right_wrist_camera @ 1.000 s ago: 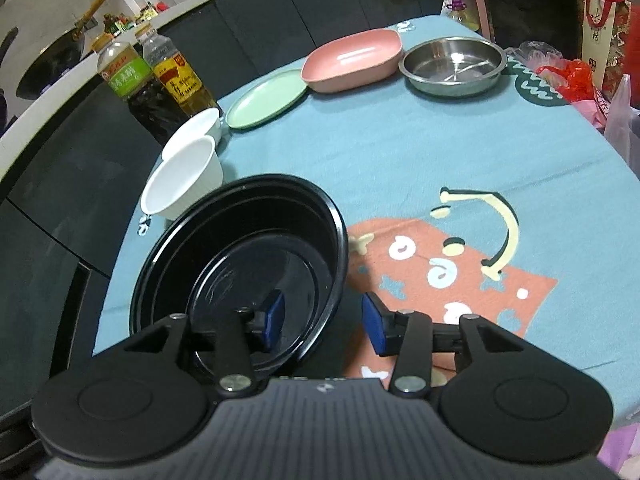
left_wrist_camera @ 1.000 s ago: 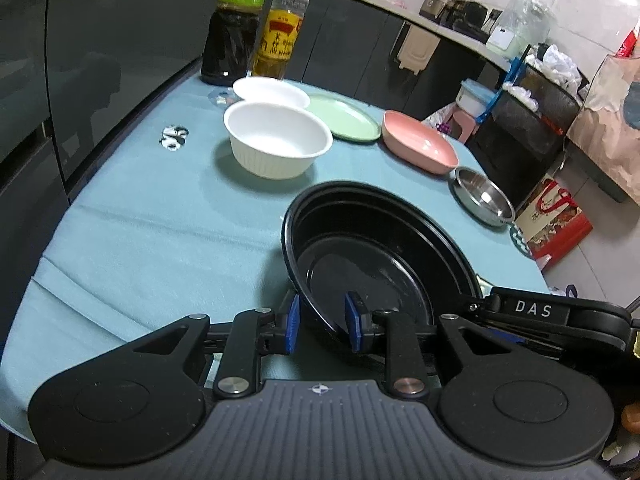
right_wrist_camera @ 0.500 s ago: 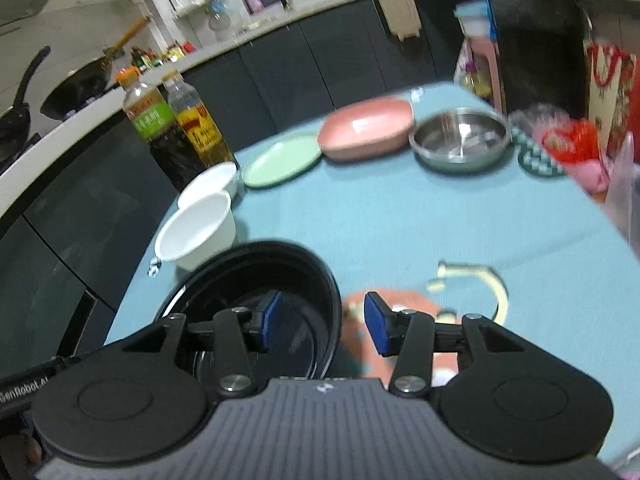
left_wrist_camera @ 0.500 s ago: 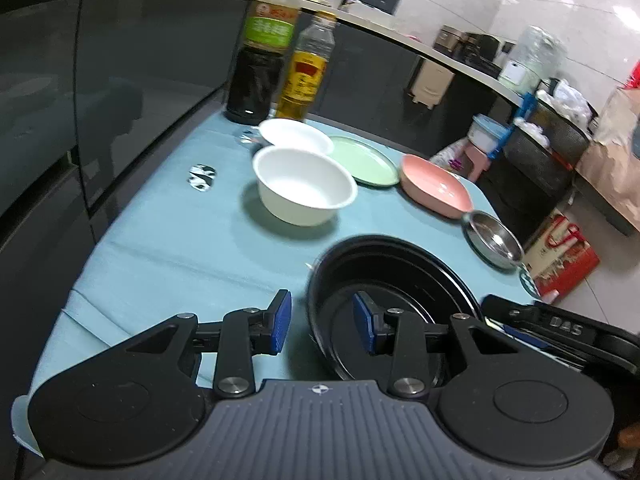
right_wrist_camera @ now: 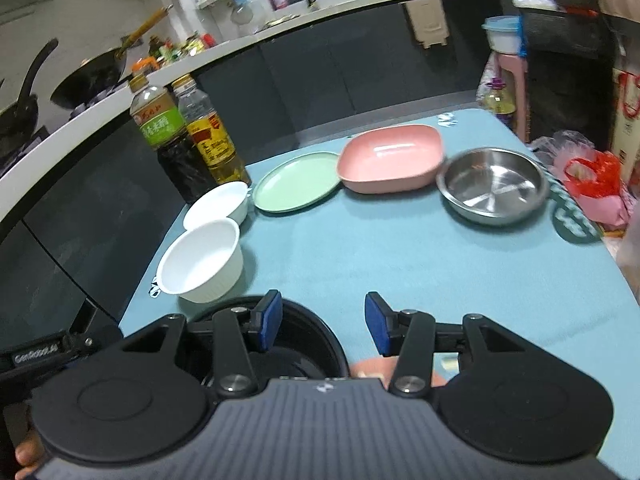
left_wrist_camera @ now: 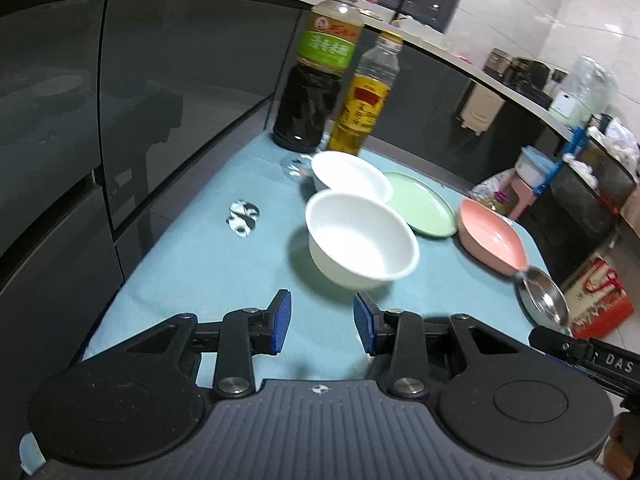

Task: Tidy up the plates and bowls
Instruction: 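Grasp the rim of the large white bowl with the left gripper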

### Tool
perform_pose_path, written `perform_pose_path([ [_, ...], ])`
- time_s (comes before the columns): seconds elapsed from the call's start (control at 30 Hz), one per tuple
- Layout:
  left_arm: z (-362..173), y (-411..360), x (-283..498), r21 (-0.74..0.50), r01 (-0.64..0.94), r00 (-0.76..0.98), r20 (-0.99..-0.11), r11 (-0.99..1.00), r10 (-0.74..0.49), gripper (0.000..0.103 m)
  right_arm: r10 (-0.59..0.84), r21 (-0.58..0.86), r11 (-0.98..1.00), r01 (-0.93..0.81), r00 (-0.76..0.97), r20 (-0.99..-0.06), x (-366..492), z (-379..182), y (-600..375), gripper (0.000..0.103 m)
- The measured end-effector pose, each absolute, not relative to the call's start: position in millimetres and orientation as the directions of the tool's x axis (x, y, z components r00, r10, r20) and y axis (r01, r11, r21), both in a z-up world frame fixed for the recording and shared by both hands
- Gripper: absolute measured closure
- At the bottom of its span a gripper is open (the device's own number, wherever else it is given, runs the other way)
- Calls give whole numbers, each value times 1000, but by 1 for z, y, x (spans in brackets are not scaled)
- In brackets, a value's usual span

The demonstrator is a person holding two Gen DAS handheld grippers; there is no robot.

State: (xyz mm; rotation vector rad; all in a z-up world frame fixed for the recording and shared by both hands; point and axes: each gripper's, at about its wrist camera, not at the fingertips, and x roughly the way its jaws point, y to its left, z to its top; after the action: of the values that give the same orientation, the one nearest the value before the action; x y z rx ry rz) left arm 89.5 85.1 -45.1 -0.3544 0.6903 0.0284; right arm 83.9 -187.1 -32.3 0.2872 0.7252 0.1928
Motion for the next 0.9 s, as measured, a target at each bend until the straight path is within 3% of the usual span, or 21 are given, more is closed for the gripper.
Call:
perform_pose_path([
  [0.3,-50,96,145,-302,-221,748,-663,927,-38,71,331,297,940,-166,650,-684,151,-26,-145,69],
  [0.9,-74,95,199,-290,-183,686,-722,939,-89,71,318,256,948,-189,543,-777,211,-53,-100,69],
])
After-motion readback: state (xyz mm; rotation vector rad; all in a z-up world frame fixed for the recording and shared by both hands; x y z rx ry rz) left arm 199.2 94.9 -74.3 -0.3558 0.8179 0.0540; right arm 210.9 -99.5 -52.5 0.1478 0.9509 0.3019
